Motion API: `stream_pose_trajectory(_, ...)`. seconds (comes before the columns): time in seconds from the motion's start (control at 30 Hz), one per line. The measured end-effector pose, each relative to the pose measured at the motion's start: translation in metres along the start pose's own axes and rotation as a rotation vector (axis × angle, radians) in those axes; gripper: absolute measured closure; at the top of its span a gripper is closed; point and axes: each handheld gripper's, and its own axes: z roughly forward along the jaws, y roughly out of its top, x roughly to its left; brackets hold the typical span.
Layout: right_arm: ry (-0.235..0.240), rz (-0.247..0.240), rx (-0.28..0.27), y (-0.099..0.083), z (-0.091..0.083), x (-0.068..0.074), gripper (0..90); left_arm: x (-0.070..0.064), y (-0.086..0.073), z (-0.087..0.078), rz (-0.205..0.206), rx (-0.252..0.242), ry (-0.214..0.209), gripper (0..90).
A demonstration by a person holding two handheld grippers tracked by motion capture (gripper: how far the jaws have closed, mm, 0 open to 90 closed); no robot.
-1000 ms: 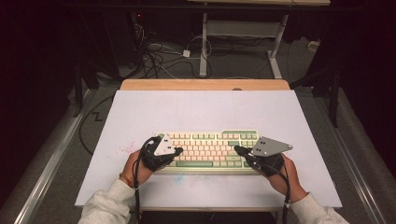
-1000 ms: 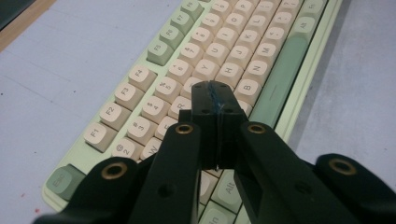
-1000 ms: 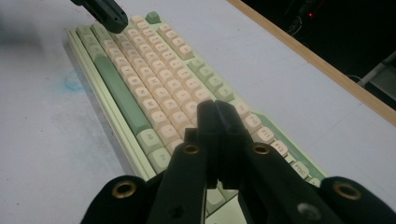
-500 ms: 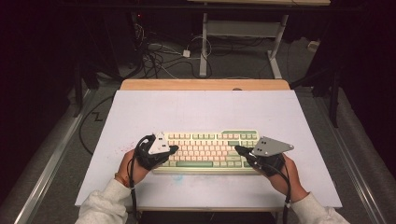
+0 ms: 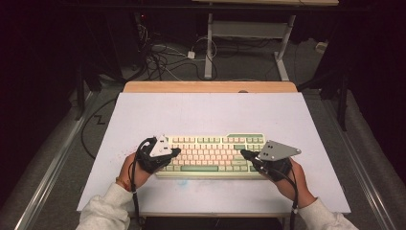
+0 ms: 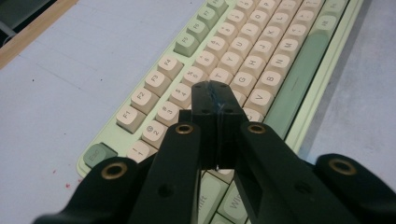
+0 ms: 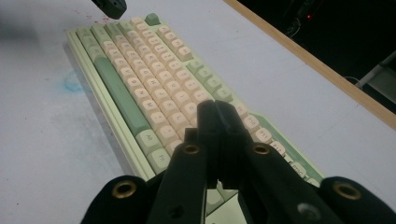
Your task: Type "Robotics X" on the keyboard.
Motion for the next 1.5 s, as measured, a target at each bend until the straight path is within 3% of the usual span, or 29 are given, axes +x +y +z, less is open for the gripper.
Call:
stream_pose_trajectory(0.4,-0.004,0.008,0.007,-0.003,-0.002,-0.002,90.0,0.007,-0.005,0.009,-0.029,0.024,-0.008,87.4)
stream_pose_trajectory(0.83,-0.021,0.017,0.006,-0.010,-0.011,-0.006,90.0,0.000,-0.005,0.027,0.007,0.077,-0.029,87.4)
stream_pose_trajectory(0.97,-0.018,0.009,0.004,-0.009,-0.011,-0.005,90.0,0.002,-0.007,0.028,-0.011,0.073,-0.029,87.4)
stream_pose_trajectory(1.5,-0.009,0.007,0.007,-0.008,-0.010,-0.004,90.0,0.003,-0.009,0.033,-0.011,0.095,-0.027,87.4)
